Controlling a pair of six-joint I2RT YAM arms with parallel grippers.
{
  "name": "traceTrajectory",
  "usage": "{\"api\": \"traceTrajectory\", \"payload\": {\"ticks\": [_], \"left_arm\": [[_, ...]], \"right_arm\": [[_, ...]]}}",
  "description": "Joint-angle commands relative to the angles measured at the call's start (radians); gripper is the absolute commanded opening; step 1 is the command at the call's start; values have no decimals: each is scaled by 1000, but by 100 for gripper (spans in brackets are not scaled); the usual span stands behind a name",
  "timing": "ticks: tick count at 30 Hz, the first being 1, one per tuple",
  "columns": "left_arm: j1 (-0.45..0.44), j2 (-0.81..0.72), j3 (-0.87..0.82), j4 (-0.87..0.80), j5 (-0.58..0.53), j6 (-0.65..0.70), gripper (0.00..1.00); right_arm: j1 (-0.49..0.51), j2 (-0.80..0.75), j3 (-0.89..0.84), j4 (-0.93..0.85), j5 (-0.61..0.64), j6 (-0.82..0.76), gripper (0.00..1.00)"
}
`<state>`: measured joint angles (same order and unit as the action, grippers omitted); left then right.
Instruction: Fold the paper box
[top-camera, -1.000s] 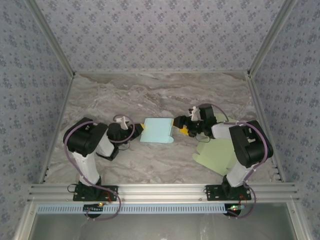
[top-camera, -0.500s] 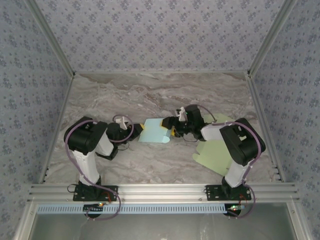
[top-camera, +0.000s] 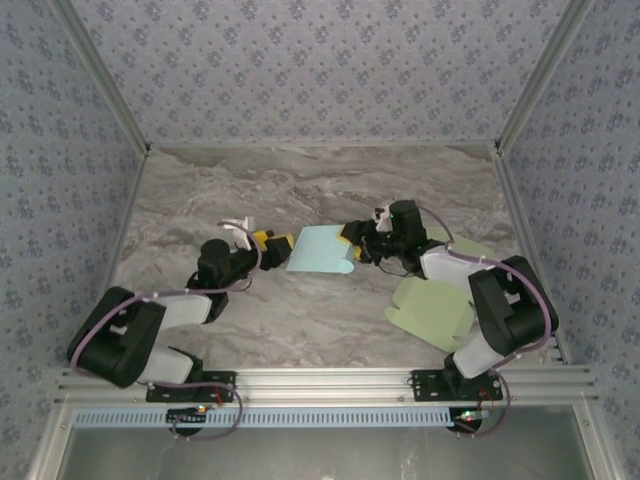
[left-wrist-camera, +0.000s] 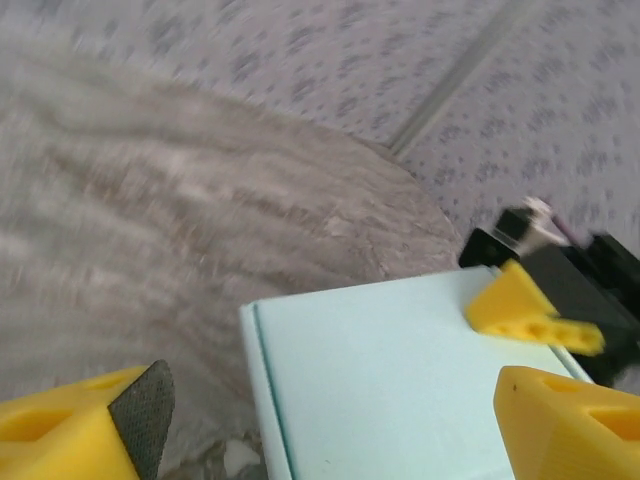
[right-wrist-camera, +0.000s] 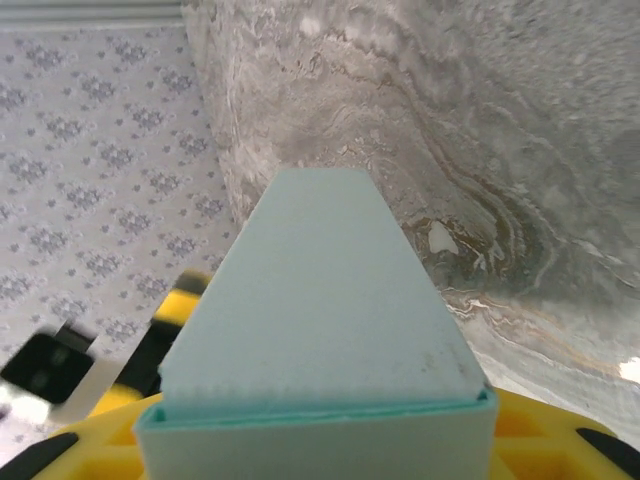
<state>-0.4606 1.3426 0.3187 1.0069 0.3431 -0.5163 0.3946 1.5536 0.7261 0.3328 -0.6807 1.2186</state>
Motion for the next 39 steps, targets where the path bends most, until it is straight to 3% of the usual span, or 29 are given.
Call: {"api": "traceTrajectory", "payload": {"ticks": [1, 4, 6, 10, 14, 18, 24, 26, 30, 36, 39], "left_arm": [[-86, -57, -38, -32, 27, 422, 86], [-194, -117, -13, -222, 2, 710, 91], [-258, -175, 24, -396, -52, 838, 92], [-315, -207, -32, -336, -139, 1013, 95], [-408, -133, -7, -300, -250, 1159, 97], [-441, -16, 36, -237, -318, 1198, 99], [-465, 81, 58, -139, -314, 1165, 97], [-469, 92, 84, -172, -333, 1160, 91], [-470, 131, 80, -81, -364, 1144, 77], [-471, 125, 110, -148, -342, 1138, 57], [-469, 111, 134, -231, -354, 1133, 47]], "right_arm": [[-34, -33, -35, -94, -71, 68, 45], [-73, -62, 6, -272, -127, -7, 45], [-115, -64, 87, -527, -169, -179, 45], [-165, -82, 137, -714, -229, -265, 45], [-179, -86, 86, -654, -269, -121, 45], [-164, -104, 74, -631, -245, -62, 44], [-159, -139, 69, -615, -227, -18, 44], [-150, -146, 56, -594, -218, 6, 44], [-119, -135, 35, -525, -220, 52, 44], [-105, -135, 9, -456, -212, 112, 45], [-104, -139, 6, -447, -207, 122, 52]]}}
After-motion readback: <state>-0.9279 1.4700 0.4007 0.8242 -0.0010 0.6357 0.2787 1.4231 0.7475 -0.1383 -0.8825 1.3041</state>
